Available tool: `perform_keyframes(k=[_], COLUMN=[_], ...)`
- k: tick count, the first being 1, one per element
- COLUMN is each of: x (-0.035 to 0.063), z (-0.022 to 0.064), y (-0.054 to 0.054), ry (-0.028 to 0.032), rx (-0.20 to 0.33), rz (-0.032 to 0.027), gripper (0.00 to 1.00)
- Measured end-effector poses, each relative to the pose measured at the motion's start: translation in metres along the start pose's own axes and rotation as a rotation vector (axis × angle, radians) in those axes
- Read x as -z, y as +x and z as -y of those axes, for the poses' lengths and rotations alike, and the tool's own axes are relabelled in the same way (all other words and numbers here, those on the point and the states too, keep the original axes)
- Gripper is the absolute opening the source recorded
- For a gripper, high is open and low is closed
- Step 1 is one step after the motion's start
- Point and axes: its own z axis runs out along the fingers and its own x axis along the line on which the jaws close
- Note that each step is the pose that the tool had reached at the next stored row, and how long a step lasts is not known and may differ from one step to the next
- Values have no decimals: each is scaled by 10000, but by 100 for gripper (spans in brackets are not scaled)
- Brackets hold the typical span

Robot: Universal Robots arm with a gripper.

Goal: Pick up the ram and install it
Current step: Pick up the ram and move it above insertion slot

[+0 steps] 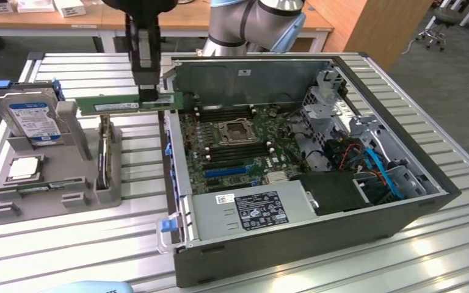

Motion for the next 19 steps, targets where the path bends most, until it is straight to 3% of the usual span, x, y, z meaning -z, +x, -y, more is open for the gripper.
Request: perform_keyframes(k=[19], x=[17], z=[508], y=[3], ry=[-1], rx=[40], rz=[-2], gripper=[12])
